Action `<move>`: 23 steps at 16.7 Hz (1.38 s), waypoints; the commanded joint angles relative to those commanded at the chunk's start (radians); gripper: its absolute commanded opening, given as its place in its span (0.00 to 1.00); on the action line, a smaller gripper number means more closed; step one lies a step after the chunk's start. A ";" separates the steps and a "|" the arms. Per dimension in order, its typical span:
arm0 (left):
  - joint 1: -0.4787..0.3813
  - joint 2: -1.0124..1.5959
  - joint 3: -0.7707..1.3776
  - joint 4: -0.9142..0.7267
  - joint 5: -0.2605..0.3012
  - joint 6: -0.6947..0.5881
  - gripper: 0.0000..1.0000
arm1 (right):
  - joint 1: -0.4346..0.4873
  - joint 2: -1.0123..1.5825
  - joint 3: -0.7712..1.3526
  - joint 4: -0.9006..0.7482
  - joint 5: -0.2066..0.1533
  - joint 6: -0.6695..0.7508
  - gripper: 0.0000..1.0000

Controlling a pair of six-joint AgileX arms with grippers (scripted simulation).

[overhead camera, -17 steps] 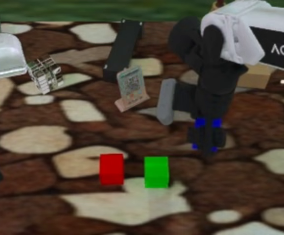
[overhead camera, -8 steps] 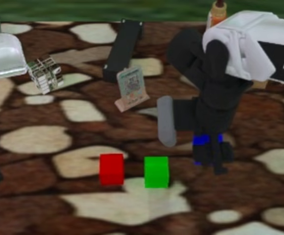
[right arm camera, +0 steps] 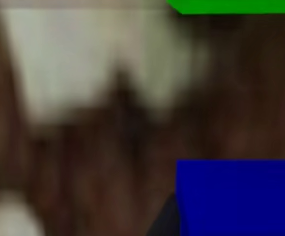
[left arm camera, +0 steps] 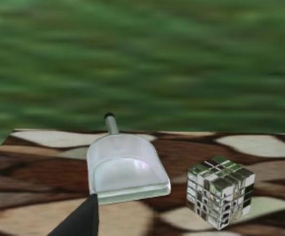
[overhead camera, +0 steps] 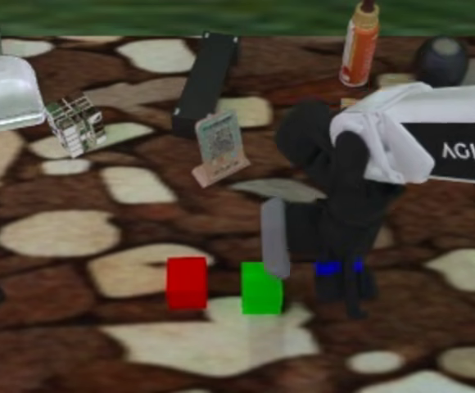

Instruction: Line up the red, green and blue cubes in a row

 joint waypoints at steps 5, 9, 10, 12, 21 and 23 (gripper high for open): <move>0.000 0.000 0.000 0.000 0.000 0.000 1.00 | 0.001 0.006 -0.011 0.012 0.000 -0.001 0.00; 0.000 0.000 0.000 0.000 0.000 0.000 1.00 | 0.001 0.006 -0.011 0.012 0.000 -0.001 0.30; 0.000 0.000 0.000 0.000 0.000 0.000 1.00 | 0.001 0.006 -0.011 0.012 0.000 -0.001 0.38; 0.000 0.000 0.000 0.000 0.000 0.000 1.00 | 0.001 0.006 -0.011 0.012 0.000 -0.001 0.53; 0.000 0.000 0.000 0.000 0.000 0.000 1.00 | 0.001 0.006 -0.011 0.012 0.000 -0.001 1.00; 0.000 0.000 0.000 0.000 0.000 0.000 1.00 | 0.001 0.006 -0.011 0.012 0.000 -0.001 1.00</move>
